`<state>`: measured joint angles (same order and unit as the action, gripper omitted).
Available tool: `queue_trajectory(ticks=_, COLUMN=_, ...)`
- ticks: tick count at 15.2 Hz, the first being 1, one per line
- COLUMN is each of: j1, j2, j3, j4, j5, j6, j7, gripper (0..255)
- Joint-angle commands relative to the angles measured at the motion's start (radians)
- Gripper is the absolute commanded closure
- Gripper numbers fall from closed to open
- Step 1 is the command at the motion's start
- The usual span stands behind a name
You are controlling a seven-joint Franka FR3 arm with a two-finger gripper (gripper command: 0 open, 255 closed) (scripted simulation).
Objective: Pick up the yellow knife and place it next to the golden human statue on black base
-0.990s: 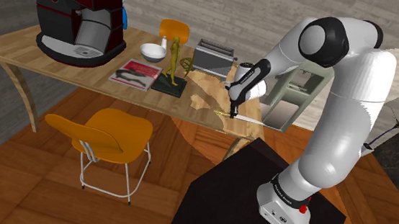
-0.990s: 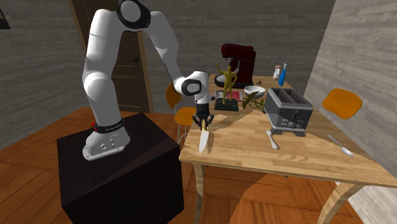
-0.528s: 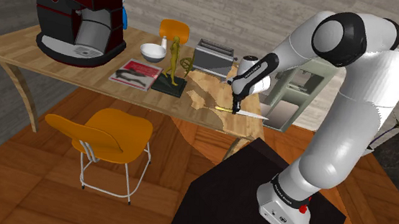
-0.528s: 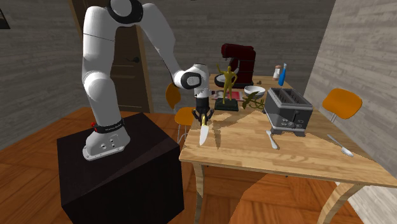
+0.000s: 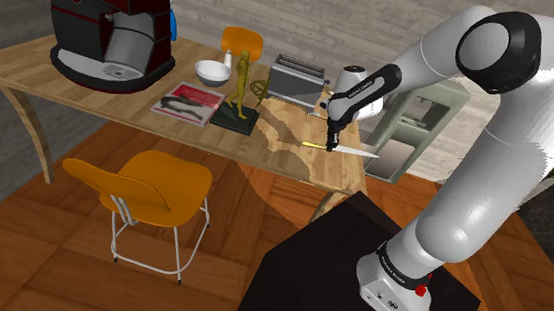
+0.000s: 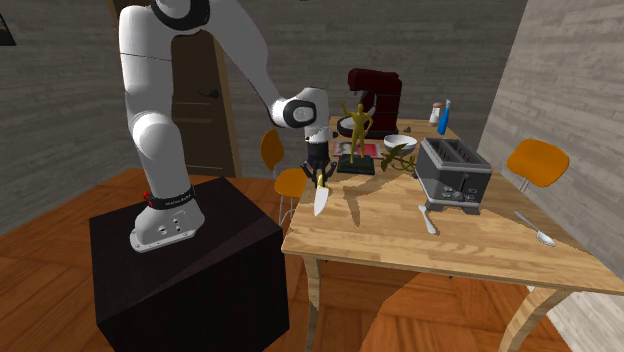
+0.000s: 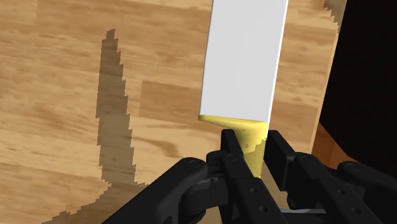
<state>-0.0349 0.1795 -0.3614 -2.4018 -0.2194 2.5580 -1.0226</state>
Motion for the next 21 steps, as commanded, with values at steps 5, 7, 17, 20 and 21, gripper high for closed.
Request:
queue_trajectory(ticks=5, j1=0.007, j2=-0.073, j3=-0.005, j4=0.014, j5=-0.016, j6=-0.085, j7=0.001, gripper=255)
queue_trajectory(ticks=7, j1=0.009, j2=-0.096, j3=-0.005, j4=0.019, j5=-0.021, j6=-0.113, j7=0.002, gripper=255)
queue_trajectory(ticks=17, j1=0.015, j2=-0.201, j3=-0.003, j4=0.058, j5=-0.039, j6=-0.253, j7=-0.002, gripper=255)
queue_trajectory(ticks=20, j1=0.016, j2=-0.228, j3=-0.001, j4=0.073, j5=-0.042, j6=-0.295, j7=-0.004, gripper=255)
queue_trajectory(ticks=21, j1=0.017, j2=-0.237, j3=0.000, j4=0.079, j5=-0.043, j6=-0.309, j7=-0.005, gripper=255)
